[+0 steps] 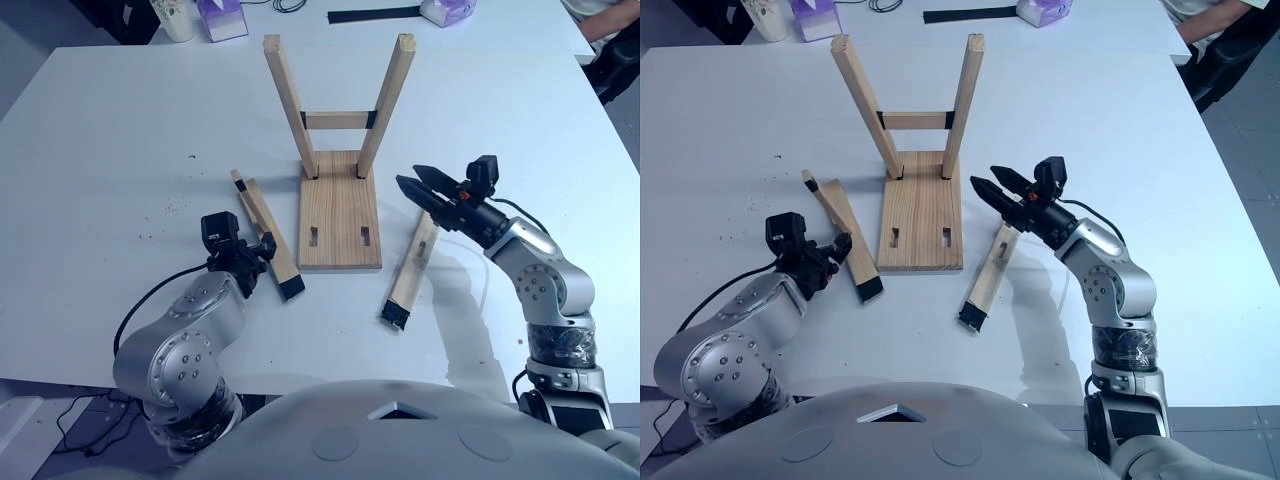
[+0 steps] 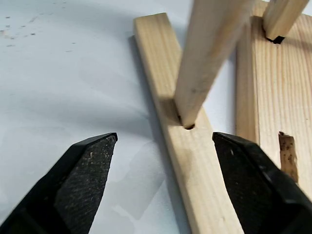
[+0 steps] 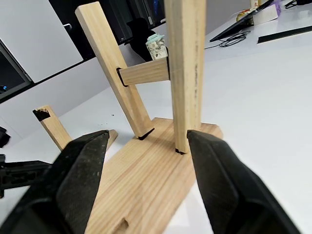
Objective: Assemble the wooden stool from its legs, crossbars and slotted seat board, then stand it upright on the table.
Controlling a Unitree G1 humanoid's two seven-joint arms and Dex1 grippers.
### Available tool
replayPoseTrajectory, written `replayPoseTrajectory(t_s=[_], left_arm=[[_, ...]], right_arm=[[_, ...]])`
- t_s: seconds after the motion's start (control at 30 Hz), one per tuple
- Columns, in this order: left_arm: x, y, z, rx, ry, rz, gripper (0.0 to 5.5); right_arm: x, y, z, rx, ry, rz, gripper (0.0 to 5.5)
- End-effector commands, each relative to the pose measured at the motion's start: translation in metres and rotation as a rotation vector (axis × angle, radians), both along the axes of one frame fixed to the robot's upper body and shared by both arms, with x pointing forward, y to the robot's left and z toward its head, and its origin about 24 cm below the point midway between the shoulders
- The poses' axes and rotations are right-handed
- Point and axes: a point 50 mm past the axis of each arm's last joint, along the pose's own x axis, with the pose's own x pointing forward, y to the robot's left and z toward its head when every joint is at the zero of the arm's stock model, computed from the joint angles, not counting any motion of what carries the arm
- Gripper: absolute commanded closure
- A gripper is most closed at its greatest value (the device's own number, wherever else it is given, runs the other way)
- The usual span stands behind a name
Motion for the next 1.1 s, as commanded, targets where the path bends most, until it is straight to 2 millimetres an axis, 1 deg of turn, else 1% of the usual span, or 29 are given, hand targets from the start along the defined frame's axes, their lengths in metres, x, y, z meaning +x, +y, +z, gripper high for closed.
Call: replayPoseTrajectory(t_s=[0.03, 0.2, 0.3, 0.5, 0.6, 0.73, 0.9, 0.97, 1.1], left_arm=[[0.005, -0.012, -0.003, -0.080, 0.023, -0.028, 1.85], [0.008, -0.014, -0.012, -0.087, 0.076, -0.043, 1.85], [0.010, -0.017, -0.019, -0.089, 0.122, -0.091, 1.85], [0.018, -0.018, -0.018, -0.067, 0.120, -0.161, 1.85], [0.016, -0.017, -0.021, -0.024, 0.139, -0.203, 1.85], [0.009, -0.008, -0.028, 0.007, 0.179, -0.192, 1.85], [-0.010, 0.016, -0.033, 0.081, 0.235, -0.177, 1.85], [-0.010, 0.022, -0.033, 0.097, 0.245, -0.208, 2.14], [-0.005, 0.021, -0.033, 0.146, 0.256, -0.348, 2.66]], right_arm=[[0.002, 0.003, -0.001, -0.002, -0.002, 0.002, 2.56], [0.009, 0.006, 0.000, 0.000, -0.013, 0.012, 2.56], [0.011, 0.007, -0.001, 0.004, -0.019, 0.014, 2.56], [0.012, 0.009, -0.002, 0.016, -0.022, 0.004, 2.56], [0.012, 0.010, -0.003, 0.019, -0.020, 0.000, 2.56], [0.011, 0.008, -0.005, 0.020, -0.016, -0.016, 2.56], [0.004, 0.003, -0.010, 0.025, -0.005, -0.065, 2.56], [0.001, 0.003, -0.012, 0.034, -0.001, -0.091, 2.56], [0.002, 0.007, -0.013, 0.053, -0.006, -0.120, 2.56]])
